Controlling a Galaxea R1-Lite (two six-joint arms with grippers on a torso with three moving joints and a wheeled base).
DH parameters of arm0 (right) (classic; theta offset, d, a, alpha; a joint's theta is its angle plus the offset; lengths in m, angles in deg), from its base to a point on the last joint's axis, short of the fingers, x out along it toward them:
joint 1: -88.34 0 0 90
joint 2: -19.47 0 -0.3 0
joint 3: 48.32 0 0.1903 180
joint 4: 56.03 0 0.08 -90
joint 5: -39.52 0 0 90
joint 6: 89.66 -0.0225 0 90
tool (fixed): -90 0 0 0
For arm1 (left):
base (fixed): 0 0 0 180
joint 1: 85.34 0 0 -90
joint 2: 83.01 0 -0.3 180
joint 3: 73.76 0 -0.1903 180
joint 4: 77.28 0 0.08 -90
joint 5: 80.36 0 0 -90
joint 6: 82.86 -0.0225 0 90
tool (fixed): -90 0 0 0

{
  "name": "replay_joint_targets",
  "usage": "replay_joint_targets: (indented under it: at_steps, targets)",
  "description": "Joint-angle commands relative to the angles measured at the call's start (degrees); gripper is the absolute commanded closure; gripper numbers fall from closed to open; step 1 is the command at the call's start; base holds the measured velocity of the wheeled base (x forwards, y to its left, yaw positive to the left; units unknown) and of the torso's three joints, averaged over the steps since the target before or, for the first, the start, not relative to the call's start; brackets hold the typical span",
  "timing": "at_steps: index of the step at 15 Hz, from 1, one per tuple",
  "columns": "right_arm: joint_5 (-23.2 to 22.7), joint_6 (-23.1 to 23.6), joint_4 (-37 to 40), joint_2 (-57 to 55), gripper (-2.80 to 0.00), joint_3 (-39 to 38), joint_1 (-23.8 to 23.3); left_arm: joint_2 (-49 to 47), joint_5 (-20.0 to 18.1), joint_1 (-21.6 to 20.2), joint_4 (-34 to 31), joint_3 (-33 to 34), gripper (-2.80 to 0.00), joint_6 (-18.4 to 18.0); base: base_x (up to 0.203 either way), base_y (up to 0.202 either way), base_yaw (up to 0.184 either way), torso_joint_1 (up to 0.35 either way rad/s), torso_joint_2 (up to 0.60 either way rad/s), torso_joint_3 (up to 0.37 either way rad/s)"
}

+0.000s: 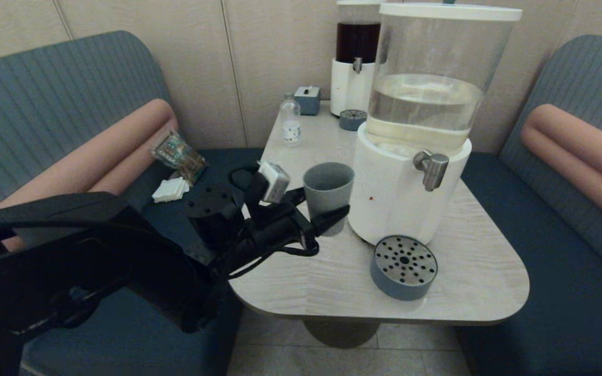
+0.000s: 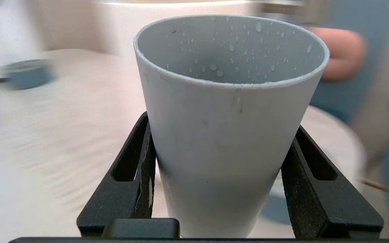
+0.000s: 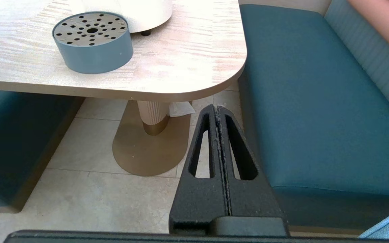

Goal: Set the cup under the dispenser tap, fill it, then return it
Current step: Place the cup next to the water dispenser

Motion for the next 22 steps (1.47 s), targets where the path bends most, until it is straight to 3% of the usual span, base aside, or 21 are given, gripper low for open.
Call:
replay_joint_targets:
  at_steps: [1, 6, 10, 16, 22]
  targets:
    - [0.03, 0.02, -0.07, -0.08, 0.0, -0.09, 0.0, 0.03, -0.33, -5.58, 0.0, -2.6, 0.0, 0.78, 0.0, 0.0, 0.0, 0.0, 0.0, 0.0]
    - [0.03, 0.02, -0.07, -0.08, 0.0, -0.09, 0.0, -10.0, -0.02, -13.98, -3.4, -17.36, 0.0, 2.87, 0.0, 0.0, 0.0, 0.0, 0.0, 0.0]
    - [-0.05, 0.02, -0.07, -0.08, 0.0, -0.09, 0.0, -19.0, 0.26, -15.79, -6.59, -26.86, 0.0, 2.95, 0.0, 0.0, 0.0, 0.0, 0.0, 0.0]
    - [-0.03, 0.02, -0.03, -0.08, 0.0, -0.09, 0.0, -26.72, 0.23, -17.16, -8.3, -33.52, 0.0, 2.95, 0.0, 0.0, 0.0, 0.0, 0.0, 0.0]
    - [0.03, 0.02, 0.0, -0.08, 0.0, -0.09, 0.0, -28.77, 0.14, -17.66, -8.07, -34.37, 0.0, 3.04, 0.0, 0.0, 0.0, 0.0, 0.0, 0.0]
